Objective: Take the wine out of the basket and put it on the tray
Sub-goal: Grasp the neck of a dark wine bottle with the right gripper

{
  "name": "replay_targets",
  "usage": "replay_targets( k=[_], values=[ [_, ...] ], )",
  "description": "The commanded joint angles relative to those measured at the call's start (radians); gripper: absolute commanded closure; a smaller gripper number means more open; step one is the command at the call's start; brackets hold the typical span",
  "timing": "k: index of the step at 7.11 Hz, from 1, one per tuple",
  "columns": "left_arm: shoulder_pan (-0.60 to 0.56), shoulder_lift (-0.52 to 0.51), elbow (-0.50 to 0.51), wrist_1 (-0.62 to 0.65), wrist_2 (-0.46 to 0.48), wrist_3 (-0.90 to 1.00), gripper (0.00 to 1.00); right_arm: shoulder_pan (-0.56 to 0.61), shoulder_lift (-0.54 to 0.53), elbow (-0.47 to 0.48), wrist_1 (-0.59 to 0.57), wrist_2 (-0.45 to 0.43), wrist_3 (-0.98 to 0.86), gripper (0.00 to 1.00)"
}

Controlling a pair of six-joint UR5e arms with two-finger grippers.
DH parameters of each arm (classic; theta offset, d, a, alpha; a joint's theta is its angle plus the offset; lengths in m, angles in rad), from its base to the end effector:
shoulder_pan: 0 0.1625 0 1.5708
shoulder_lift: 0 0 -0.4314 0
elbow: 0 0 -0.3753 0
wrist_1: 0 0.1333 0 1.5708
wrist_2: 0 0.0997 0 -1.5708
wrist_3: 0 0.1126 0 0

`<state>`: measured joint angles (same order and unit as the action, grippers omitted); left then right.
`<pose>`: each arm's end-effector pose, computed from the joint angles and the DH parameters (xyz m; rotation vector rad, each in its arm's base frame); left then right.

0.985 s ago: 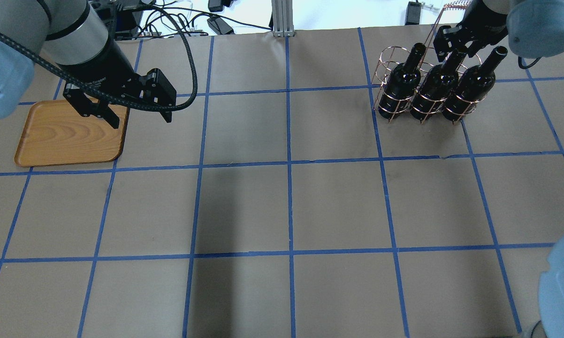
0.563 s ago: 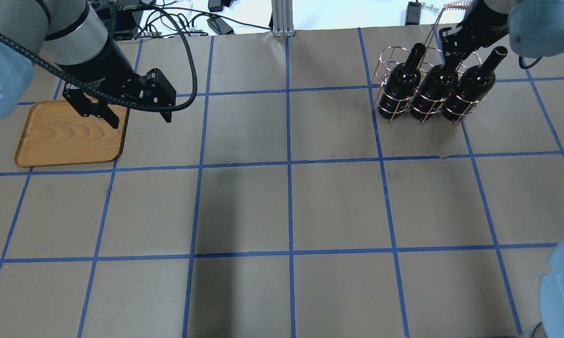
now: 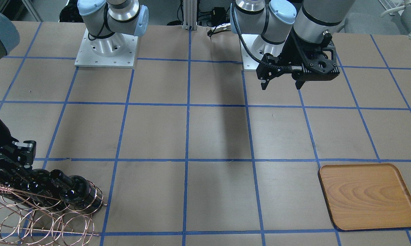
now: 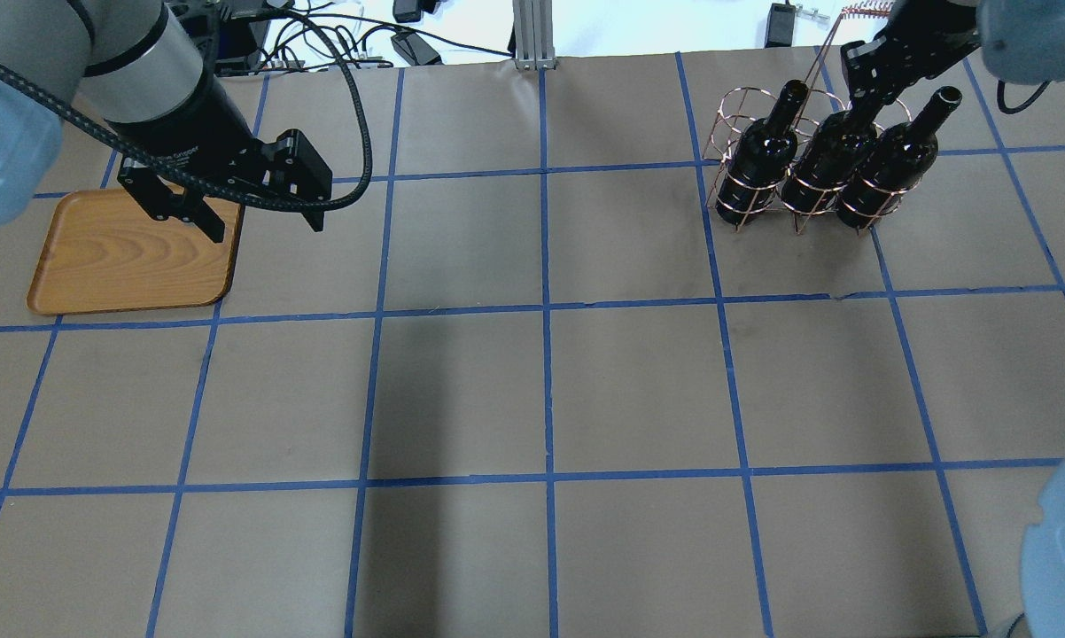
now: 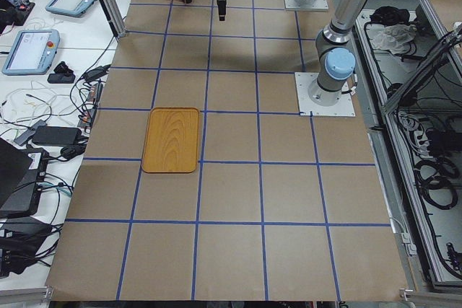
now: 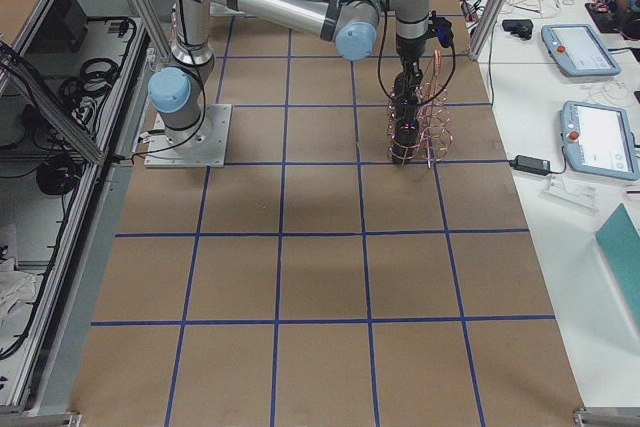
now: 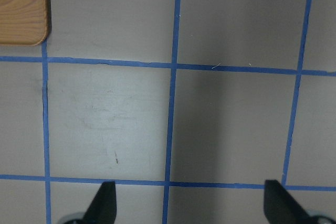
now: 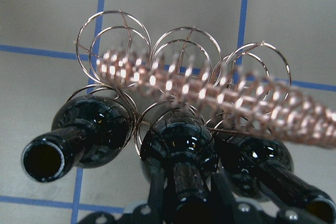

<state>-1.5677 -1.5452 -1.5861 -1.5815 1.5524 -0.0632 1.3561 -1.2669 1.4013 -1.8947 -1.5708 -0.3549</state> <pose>-0.1339 -0.4643 0.4850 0.1035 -3.1215 -0.0015 -0.0019 -0.6343 0.4320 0.2154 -3.0681 0.2805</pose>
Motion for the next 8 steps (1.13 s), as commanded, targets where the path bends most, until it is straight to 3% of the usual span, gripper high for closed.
replay_targets(
  k=[1,3,6,8],
  values=[
    [0.000,0.001,0.000,0.000,0.000,0.000,0.00,0.000,-0.028,-0.111,0.136,-0.040,-0.059,1.00],
    [0.000,0.002,0.000,0.000,0.000,0.002,0.00,0.005,-0.104,-0.113,0.169,-0.038,-0.079,1.00],
    [0.000,0.007,0.000,-0.002,0.002,0.003,0.00,0.017,-0.222,-0.113,0.365,-0.026,-0.075,1.00],
    [0.000,0.013,0.000,-0.003,0.002,0.005,0.00,0.113,-0.226,-0.110,0.407,-0.012,0.110,1.00]
  ],
)
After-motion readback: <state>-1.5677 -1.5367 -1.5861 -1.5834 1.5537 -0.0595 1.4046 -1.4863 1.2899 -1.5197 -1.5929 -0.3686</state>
